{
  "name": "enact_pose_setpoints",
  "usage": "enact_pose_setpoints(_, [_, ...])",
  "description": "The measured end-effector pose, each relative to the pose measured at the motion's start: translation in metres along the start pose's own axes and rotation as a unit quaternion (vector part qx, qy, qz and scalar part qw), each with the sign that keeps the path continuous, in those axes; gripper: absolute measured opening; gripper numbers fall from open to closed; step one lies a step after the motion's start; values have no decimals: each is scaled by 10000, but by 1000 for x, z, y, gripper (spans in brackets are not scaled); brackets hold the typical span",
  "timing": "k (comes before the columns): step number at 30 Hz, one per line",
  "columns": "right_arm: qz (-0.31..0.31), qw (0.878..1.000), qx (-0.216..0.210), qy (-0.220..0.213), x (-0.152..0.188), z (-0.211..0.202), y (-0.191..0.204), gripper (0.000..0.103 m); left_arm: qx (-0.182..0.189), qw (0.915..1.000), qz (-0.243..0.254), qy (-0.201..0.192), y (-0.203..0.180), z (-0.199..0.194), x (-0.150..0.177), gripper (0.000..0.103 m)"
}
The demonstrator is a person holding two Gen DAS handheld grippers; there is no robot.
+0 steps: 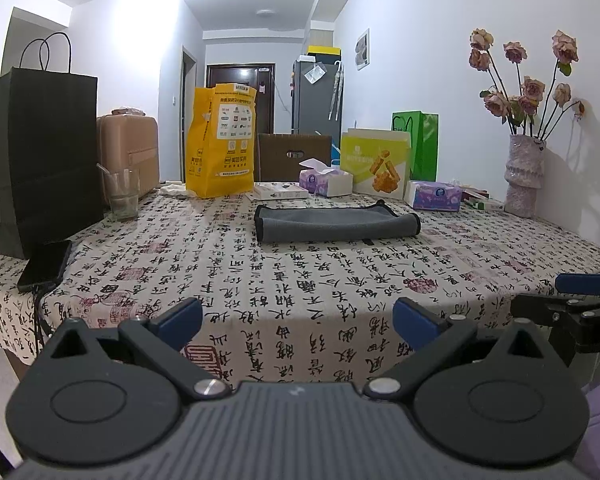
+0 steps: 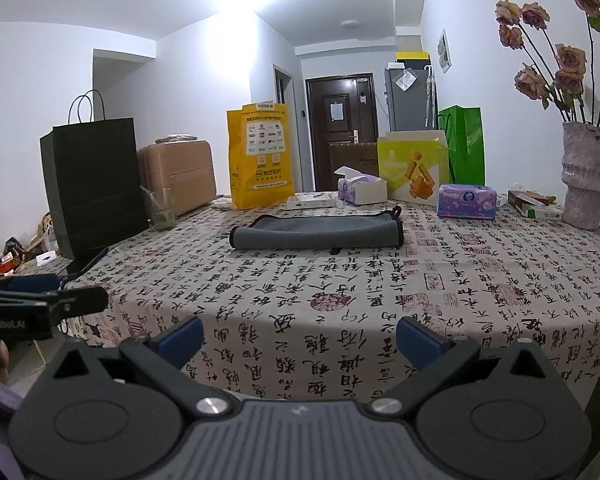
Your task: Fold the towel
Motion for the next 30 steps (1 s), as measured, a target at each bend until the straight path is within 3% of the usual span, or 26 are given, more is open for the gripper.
enact_pose_setpoints(30, [37, 10000, -22, -12, 0, 1, 0, 103, 15, 10000, 4, -4, -1, 0, 0, 103])
Point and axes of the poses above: each gripper's, at about its wrist camera, not at the fingertips, and z roughly the way its jaws point, y to its left, x to its underside, the point moved 5 cm from there along z, roughly the way its jaws point, and after that the axes turned 8 degrees about -y, right-handed, at the moved point
